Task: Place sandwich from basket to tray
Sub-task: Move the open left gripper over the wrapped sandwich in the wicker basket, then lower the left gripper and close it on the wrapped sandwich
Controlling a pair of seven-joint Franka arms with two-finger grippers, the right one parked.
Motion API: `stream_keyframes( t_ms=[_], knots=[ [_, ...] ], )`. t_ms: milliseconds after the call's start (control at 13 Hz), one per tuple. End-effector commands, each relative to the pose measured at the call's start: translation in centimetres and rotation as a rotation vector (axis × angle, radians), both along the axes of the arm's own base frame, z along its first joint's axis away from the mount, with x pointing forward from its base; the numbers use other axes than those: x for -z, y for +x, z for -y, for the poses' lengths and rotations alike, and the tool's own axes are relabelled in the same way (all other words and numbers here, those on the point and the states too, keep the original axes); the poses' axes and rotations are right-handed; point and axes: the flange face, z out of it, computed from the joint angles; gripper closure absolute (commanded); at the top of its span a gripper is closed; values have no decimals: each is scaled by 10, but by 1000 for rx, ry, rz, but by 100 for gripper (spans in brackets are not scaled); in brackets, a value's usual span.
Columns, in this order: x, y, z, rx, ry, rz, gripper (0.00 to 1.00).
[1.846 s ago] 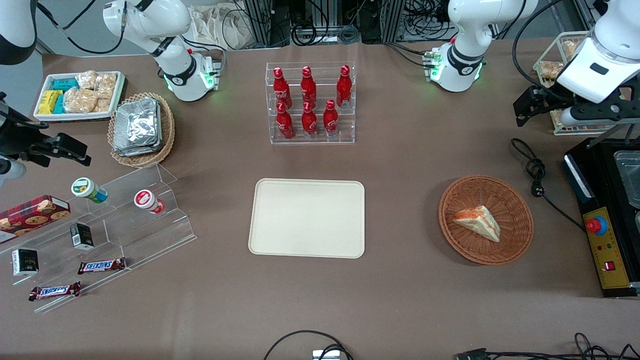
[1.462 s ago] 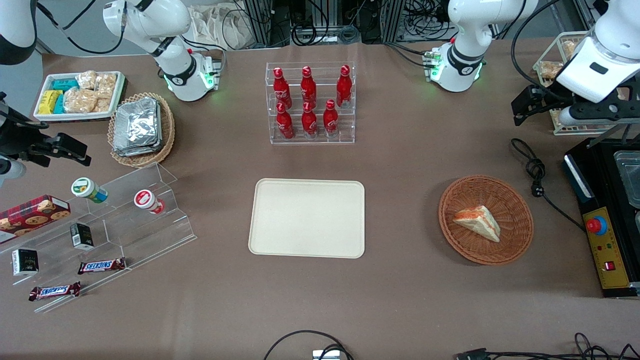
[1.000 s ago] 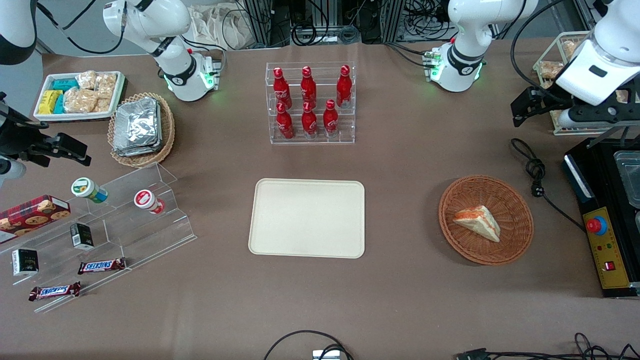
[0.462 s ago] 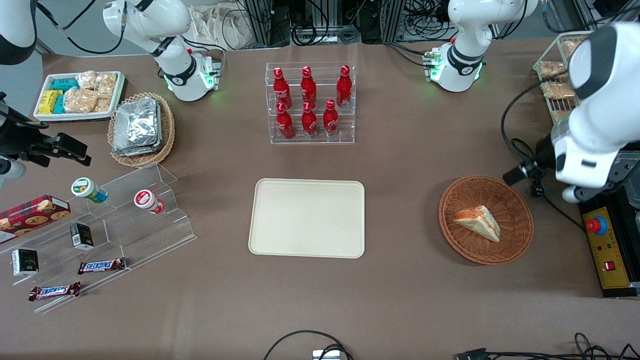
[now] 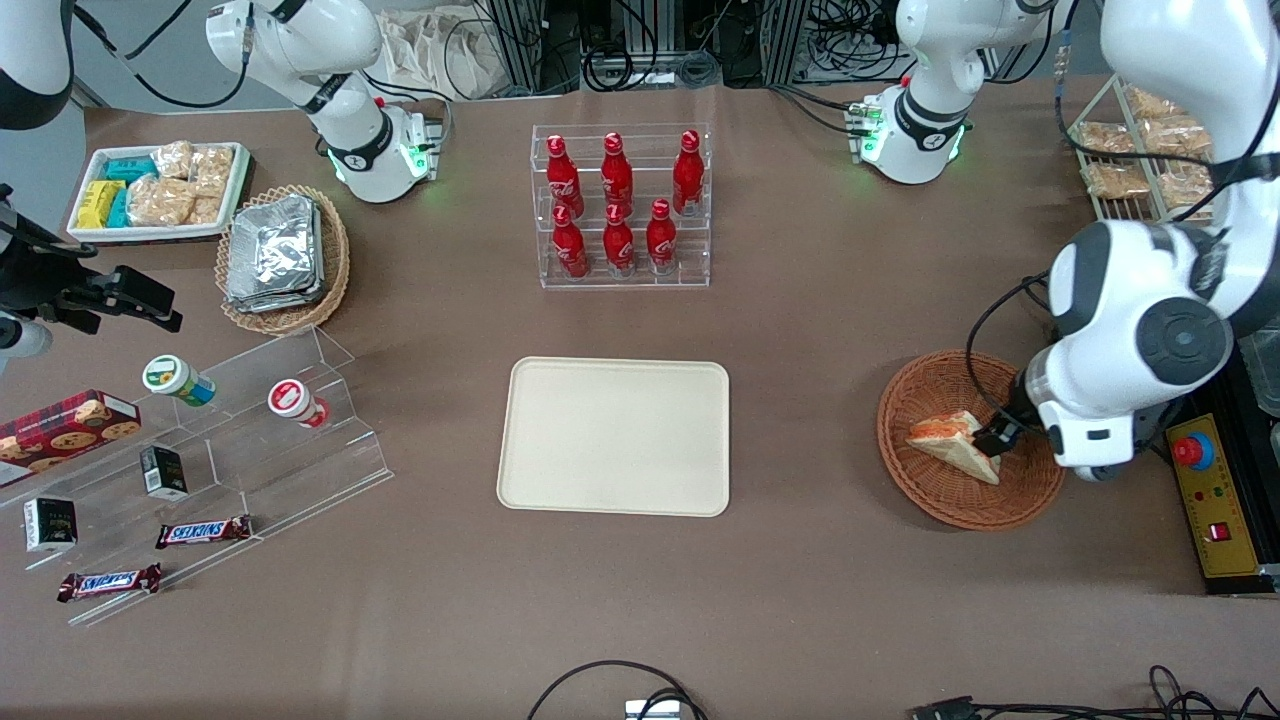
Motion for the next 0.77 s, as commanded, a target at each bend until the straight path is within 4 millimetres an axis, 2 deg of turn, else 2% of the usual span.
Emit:
stream_keyframes(
  t_ms=[0,154,308,692],
  knots=[
    [38,-15,-2,-51,7,32,0],
    [64,-16,-1,-54,-2,24,0],
    [79,-16,-1,-57,-9,26,0],
    [96,-13,-4,-73,-19,50,0]
  ],
)
